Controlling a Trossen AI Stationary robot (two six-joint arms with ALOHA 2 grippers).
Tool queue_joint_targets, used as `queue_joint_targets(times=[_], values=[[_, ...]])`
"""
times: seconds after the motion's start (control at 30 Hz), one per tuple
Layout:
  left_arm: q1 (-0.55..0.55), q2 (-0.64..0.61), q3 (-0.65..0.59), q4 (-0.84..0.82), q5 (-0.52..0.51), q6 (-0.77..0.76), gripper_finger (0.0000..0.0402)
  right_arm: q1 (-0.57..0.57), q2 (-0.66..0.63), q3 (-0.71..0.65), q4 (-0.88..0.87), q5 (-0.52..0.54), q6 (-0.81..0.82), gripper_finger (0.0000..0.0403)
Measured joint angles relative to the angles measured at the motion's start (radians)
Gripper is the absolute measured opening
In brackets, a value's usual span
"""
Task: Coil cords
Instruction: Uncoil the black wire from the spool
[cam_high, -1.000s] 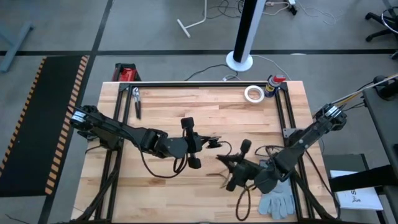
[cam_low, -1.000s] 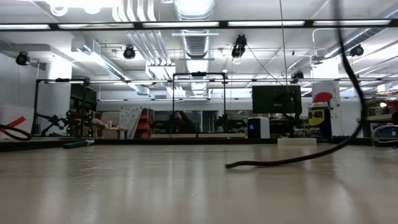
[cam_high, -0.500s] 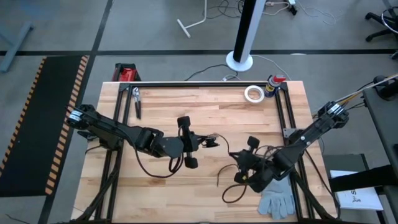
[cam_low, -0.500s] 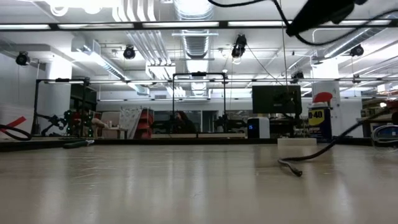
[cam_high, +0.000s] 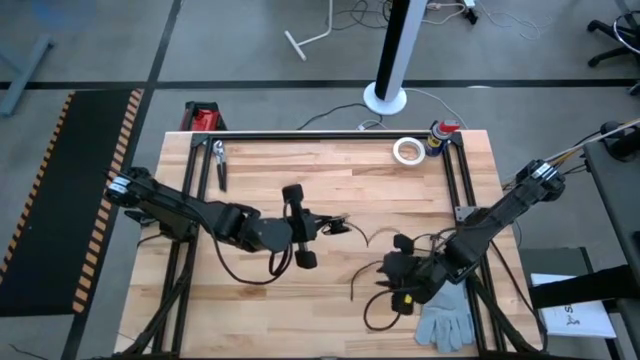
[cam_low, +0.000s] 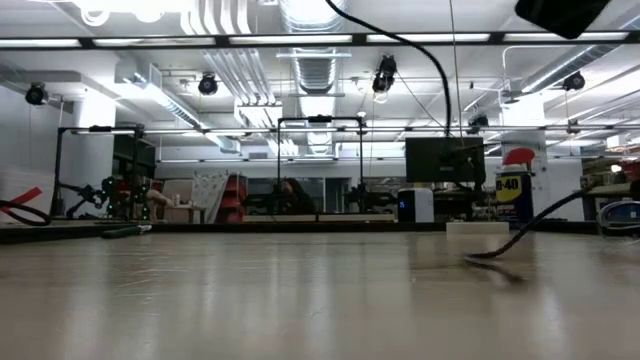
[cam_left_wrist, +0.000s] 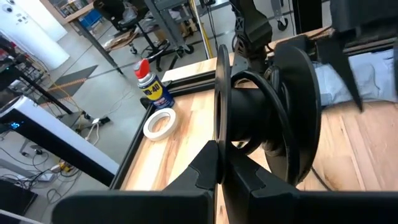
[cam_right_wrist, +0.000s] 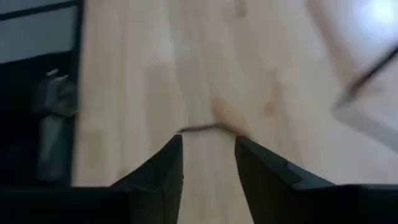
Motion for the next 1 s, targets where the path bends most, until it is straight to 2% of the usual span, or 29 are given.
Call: queue_joint_targets(times=[0.1, 0.17, 0.27, 0.33, 0.47, 0.57, 0.7, 1.0], values=[[0.000, -0.003, 0.000, 0.000, 0.000, 0.000, 0.0000, 0.000, -0.021, 0.012, -0.069, -0.096, 0.059, 0.0150], [0.000, -0.004, 0.000, 0.000, 0.000, 0.000, 0.0000, -0.001, -0.029, 0.022, -0.132, -0.114, 0.095, 0.0157], [0.000, -0.004, 0.000, 0.002, 0.000, 0.000, 0.0000, -0.005, -0.037, 0.032, -0.159, -0.044, 0.119, 0.0163], [0.000, -0.004, 0.000, 0.012, 0.000, -0.001, 0.0000, -0.005, -0.038, 0.044, -0.139, 0.061, 0.083, 0.0165], [-0.002, -0.003, -0.003, 0.060, -0.001, -0.003, 0.0000, 0.001, -0.029, 0.042, 0.058, 0.386, -0.113, 0.0163], [-0.007, -0.003, -0.008, 0.103, -0.001, 0.003, 0.0000, -0.004, -0.004, 0.027, 0.241, 0.522, -0.314, 0.0159], [-0.014, 0.002, -0.013, 0.177, -0.001, 0.037, 0.0000, -0.045, 0.046, 0.006, 0.496, 0.556, -0.541, 0.0159], [-0.025, 0.024, -0.014, 0.247, -0.001, 0.086, 0.0000, -0.160, 0.169, -0.007, 0.844, 0.524, -0.845, 0.0164]])
